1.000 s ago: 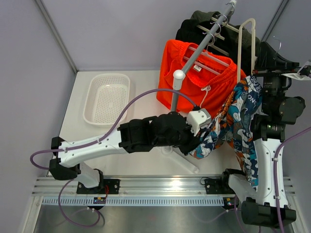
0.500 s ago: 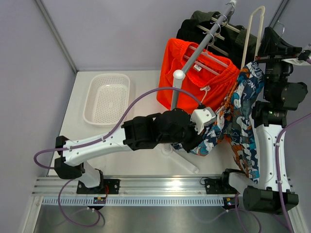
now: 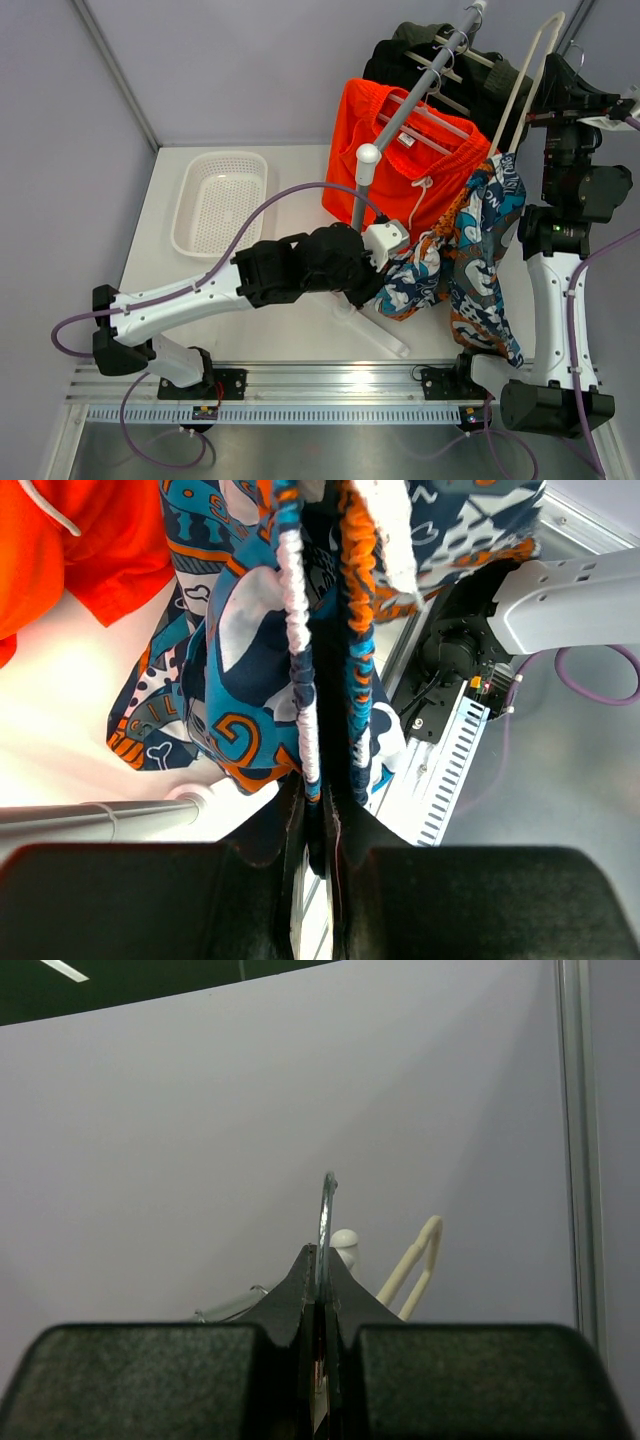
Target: Remove the shorts from the hanger
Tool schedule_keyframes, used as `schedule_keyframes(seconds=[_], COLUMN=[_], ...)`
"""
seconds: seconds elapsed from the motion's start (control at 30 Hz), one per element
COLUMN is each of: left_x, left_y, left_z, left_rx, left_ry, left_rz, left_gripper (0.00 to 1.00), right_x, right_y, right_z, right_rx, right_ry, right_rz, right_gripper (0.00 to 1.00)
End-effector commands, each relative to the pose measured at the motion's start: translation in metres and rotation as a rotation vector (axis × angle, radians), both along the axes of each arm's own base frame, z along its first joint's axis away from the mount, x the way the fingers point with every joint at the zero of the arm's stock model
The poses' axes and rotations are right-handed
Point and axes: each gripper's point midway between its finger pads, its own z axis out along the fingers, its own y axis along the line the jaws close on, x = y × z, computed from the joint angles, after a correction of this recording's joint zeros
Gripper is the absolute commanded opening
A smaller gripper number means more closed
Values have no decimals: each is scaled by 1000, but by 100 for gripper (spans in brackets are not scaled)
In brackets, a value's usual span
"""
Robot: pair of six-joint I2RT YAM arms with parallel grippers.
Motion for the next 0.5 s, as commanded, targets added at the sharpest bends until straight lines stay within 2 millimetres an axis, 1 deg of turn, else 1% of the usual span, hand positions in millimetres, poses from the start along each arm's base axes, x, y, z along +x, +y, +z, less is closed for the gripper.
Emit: schedule_keyframes(seconds=[0.0, 0.07, 0.17, 0.2, 0.23, 0.27, 0.3, 0.33, 0.37, 0.4, 0.43, 0.47], left_x=[-13, -13, -13, -15, -13, -13, -13, -12, -14, -9, -5, -4], left_y=[15, 16, 18, 21, 21, 23, 24, 27, 28, 30, 32, 33], left_z=[2, 3, 13, 19, 23, 26, 31, 40, 46, 51, 60, 66], left_rx=[17, 13, -17, -33, -48, -56, -68, -92, -113, -125, -156, -179], left_ry=[32, 31, 23, 18, 12, 13, 11, 2, 5, -9, -21, -15], left_rz=[-34, -30, -30, -31, -28, -21, -14, -5, -2, 27, 49, 63], left_gripper=[10, 10, 9, 9, 9, 9, 9, 8, 8, 8, 8, 8], right_x=[-42, -43, -45, -45, -38, -41, -39, -40, -35, -33, -37, -32], right_y=[-13, -16, -20, -27, -33, -39, -41, -40, -39, -32, -26, -23], right_z=[52, 54, 61, 63, 61, 67, 67, 69, 62, 59, 59, 48], right_rx=[11, 3, -23, -7, 4, 0, -17, -50, -88, -132, -162, -176], right_ry=[-177, -183, -200, -201, -184, -196, -193, -214, -206, -207, -221, -201], right_rz=[-95, -123, -168, -208, -236, -282, -308, -325, -342, -328, -314, -293], right_gripper=[0, 0, 0, 0, 0, 0, 0, 0, 0, 0, 0, 0])
